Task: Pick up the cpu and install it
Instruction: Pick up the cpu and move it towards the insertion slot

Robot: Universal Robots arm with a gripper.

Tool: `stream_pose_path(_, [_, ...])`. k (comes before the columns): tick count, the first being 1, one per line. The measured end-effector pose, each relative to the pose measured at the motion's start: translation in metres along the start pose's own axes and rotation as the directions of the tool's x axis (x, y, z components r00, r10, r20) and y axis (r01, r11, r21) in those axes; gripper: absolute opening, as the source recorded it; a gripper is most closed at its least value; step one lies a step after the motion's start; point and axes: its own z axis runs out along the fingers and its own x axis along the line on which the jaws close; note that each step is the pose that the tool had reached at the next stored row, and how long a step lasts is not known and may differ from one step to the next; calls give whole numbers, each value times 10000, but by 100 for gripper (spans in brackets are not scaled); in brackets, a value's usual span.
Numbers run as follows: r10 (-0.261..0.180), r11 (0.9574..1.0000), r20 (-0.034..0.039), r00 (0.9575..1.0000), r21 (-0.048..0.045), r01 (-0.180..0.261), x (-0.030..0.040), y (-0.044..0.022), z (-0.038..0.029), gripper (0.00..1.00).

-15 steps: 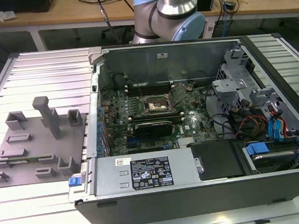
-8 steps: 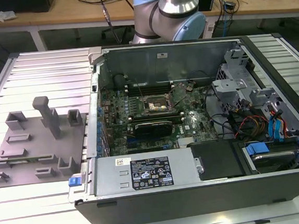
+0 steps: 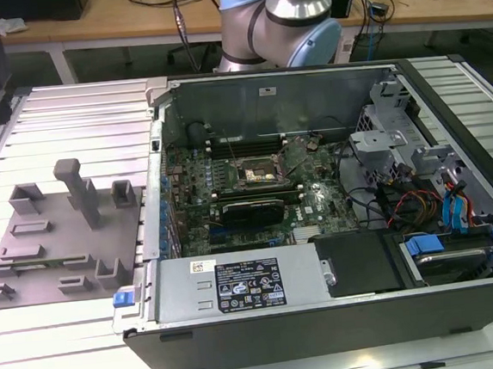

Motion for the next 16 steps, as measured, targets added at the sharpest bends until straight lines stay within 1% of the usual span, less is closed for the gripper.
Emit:
stream_pose_path(5, [2,10000,-2,10000,-1,-2,-146,7,6,54])
stream_pose_path(7, [1,10000,-4,10000,0,-1,-223,10,9,54])
stream_pose_path(8, [1,10000,-4,10000,-1,-1,-251,11,10,54])
stream_pose_path(9, [1,10000,-4,10000,-1,-1,-296,13,12,54])
stream_pose_path(13, [2,10000,-9,10000,0,-2,-421,19,16,54])
stream_pose_path(16, [1,10000,-13,10000,0,-1,-541,23,22,54])
